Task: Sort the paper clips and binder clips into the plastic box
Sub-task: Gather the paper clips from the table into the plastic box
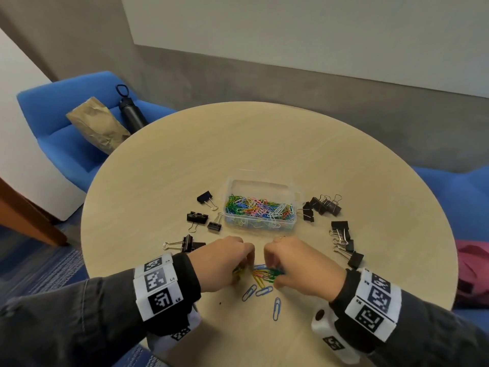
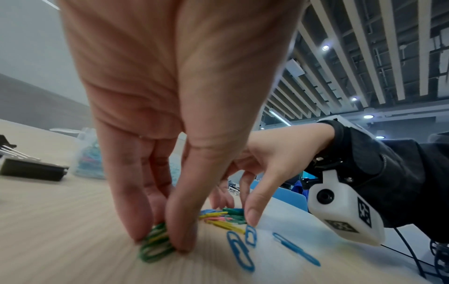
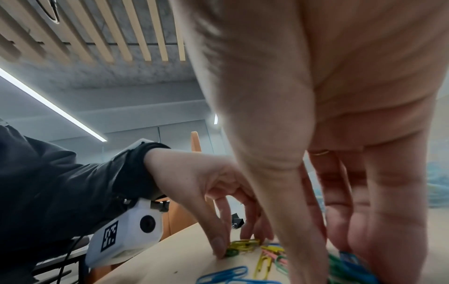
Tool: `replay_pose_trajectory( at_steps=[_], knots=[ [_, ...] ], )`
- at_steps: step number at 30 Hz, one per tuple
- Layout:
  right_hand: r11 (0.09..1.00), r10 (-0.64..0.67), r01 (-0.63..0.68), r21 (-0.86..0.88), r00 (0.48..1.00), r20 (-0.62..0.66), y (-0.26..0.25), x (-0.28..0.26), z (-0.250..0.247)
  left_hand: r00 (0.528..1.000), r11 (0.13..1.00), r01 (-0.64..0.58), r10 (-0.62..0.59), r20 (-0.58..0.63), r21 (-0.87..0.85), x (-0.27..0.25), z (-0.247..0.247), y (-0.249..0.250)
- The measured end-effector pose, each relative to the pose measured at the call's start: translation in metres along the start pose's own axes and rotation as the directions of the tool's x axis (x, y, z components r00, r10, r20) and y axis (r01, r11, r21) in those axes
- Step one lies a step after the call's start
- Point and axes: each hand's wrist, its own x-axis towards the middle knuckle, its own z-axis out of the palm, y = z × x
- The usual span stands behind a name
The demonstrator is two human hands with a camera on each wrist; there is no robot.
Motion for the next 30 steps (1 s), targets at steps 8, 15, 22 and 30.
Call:
replay_pose_trajectory(
  at_steps=[8, 15, 22, 30],
  knots=[
    [0.995, -0.076, 0.078, -0.056, 0.997, 0.026, 0.002, 0.001, 0.003, 1.000, 0.999, -0.016, 0.017, -0.018, 0.047, 0.005, 0.003, 0.000],
    [0.986, -0.105, 0.113, -0.121, 0.992, 0.076, 0.005, -0.003, 0.009, 0.999, 0.997, 0.001, -0.004, 0.042, 0.073, 0.005, 0.003, 0.001],
    [0.989, -0.098, 0.107, -0.100, 0.991, 0.093, 0.009, -0.003, 0.007, 0.998, 0.992, -0.012, 0.004, 0.061, 0.128, 0.005, 0.002, 0.002],
    [0.994, -0.094, 0.097, 0.056, 0.994, -0.056, 0.024, 0.012, -0.028, 0.998, 0.989, -0.014, 0.005, 0.058, 0.147, 0.005, 0.003, 0.000]
  ],
)
